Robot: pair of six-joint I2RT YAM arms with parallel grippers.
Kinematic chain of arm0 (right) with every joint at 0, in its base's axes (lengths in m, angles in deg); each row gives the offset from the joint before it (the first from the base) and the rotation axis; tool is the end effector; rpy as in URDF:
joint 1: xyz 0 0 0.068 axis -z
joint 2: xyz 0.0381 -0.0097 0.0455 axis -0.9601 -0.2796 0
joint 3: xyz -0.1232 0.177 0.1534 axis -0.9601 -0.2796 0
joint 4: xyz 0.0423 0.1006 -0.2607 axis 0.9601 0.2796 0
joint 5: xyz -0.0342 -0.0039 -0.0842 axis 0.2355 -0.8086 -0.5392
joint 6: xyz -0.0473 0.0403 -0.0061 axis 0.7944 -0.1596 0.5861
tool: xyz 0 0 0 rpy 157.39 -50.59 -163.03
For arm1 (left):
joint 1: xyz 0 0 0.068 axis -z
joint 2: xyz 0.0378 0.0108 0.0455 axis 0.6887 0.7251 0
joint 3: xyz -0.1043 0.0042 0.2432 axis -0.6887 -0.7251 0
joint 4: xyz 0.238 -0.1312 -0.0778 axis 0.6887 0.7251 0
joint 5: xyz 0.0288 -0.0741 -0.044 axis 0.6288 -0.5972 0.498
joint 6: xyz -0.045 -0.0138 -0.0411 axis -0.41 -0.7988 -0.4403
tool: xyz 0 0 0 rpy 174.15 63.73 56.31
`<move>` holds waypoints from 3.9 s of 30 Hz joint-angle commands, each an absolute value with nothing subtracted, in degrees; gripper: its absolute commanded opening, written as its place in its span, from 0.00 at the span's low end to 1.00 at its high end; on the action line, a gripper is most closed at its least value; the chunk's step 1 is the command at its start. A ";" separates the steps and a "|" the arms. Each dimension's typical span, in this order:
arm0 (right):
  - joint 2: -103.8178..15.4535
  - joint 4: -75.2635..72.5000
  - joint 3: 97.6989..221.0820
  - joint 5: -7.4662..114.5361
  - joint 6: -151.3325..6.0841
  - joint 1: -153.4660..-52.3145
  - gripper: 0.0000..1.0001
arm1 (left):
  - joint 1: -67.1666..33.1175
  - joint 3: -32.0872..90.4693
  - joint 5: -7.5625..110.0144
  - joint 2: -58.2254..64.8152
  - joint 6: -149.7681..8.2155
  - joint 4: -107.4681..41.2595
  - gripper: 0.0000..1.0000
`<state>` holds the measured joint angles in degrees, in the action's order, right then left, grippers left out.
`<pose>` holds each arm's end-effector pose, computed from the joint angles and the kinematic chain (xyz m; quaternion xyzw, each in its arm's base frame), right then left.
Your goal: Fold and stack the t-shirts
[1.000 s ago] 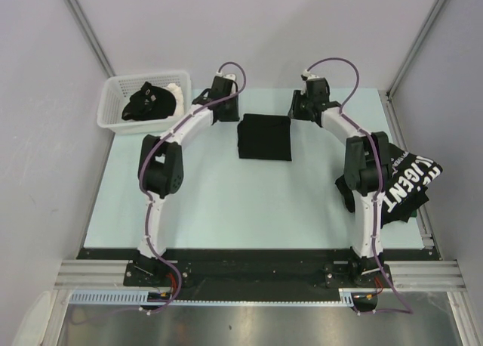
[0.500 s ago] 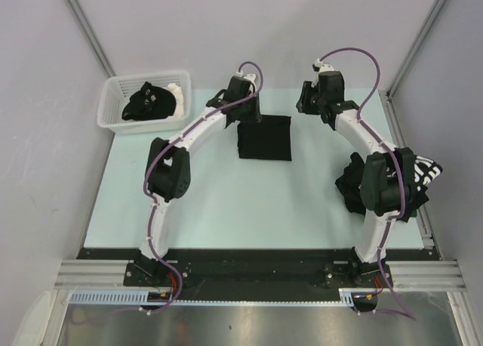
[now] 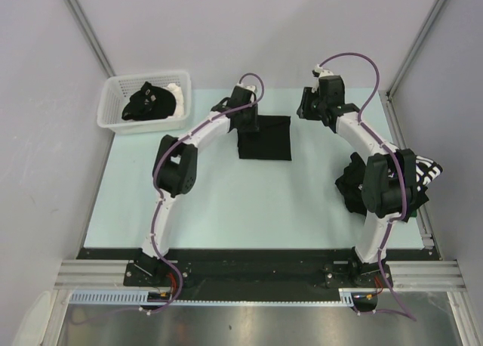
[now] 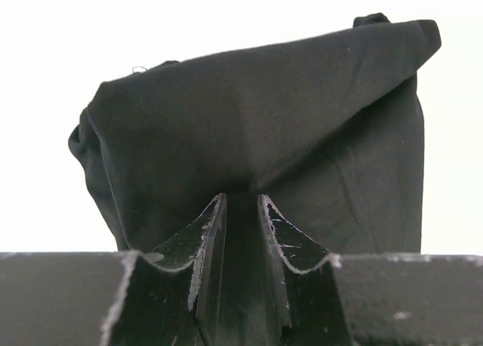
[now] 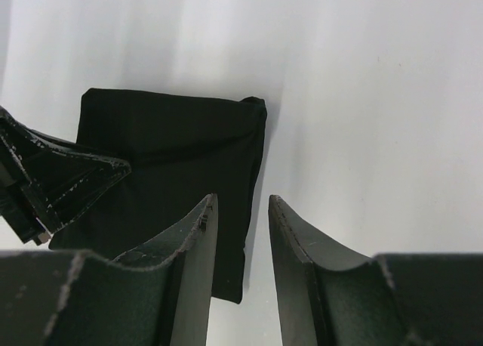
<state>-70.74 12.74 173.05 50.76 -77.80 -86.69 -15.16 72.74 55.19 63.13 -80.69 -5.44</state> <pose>0.4591 0.1094 0.2636 -0.0274 0.8781 0.1391 0.4570 0.4904 -0.2689 0.1746 0.0696 0.9210 -0.1923 0.3316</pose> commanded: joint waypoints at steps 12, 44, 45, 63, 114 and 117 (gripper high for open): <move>-69.27 12.09 173.32 53.01 -79.96 -86.60 0.38 | -16.28 72.96 55.62 55.97 -79.50 -4.99 0.28; -66.11 14.46 173.49 53.45 -79.43 -87.48 0.38 | -11.88 50.45 59.40 47.16 -83.72 -6.30 0.28; -66.02 14.63 173.49 53.54 -79.26 -87.56 0.38 | -11.97 50.45 61.23 47.42 -83.72 -6.39 0.28; -68.22 17.79 173.76 56.35 -80.05 -87.30 0.42 | -11.97 55.63 57.91 51.12 -84.16 -5.69 0.29; -62.24 -6.11 141.15 53.10 -96.13 -90.90 0.55 | -11.97 57.22 60.97 28.88 -77.21 9.34 0.33; -62.24 -6.19 140.19 53.01 -96.13 -90.82 0.55 | -11.88 56.43 61.24 27.83 -77.13 9.60 0.34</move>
